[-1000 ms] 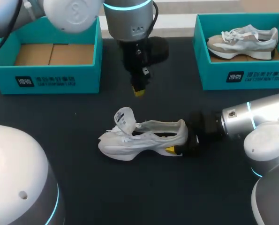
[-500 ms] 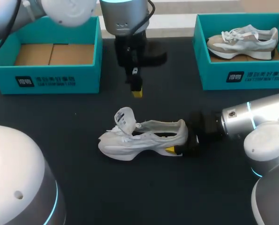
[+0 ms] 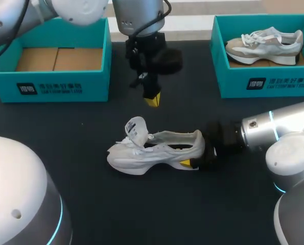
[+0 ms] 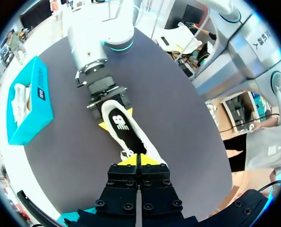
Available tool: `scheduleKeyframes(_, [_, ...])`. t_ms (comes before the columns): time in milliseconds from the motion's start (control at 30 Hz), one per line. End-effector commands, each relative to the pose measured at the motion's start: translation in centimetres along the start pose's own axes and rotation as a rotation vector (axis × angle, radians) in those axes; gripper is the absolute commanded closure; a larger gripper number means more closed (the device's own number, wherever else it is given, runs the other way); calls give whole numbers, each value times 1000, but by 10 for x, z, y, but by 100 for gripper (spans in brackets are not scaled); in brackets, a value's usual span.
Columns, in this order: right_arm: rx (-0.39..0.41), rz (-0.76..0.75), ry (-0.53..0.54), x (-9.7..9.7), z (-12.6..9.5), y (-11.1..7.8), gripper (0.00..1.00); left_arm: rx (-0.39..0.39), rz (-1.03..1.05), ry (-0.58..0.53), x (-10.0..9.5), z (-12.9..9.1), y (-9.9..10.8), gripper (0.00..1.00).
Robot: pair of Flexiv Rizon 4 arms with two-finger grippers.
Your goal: Take the shoe out of the shoebox, open the shoe tongue, remove and reinsert the insole, then place the shoe into the shoebox
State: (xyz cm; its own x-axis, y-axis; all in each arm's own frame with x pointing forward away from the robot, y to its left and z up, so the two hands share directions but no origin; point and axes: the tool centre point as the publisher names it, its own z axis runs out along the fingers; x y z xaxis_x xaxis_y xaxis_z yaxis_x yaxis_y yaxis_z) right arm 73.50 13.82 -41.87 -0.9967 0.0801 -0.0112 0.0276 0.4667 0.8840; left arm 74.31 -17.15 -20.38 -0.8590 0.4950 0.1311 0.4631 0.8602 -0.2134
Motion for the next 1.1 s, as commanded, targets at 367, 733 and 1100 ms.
scheduleKeyframes(367, [3, 1, -2, -1, 4, -3, 100, 3, -140, -47, -22, 66, -13, 100])
scheduleKeyframes(733, [3, 1, -2, -1, 4, -3, 100, 44, -129, -32, -24, 80, -12, 100])
scheduleKeyframes(1100, [3, 1, -2, -1, 4, -3, 100, 26, -173, -90, -25, 87, -15, 100])
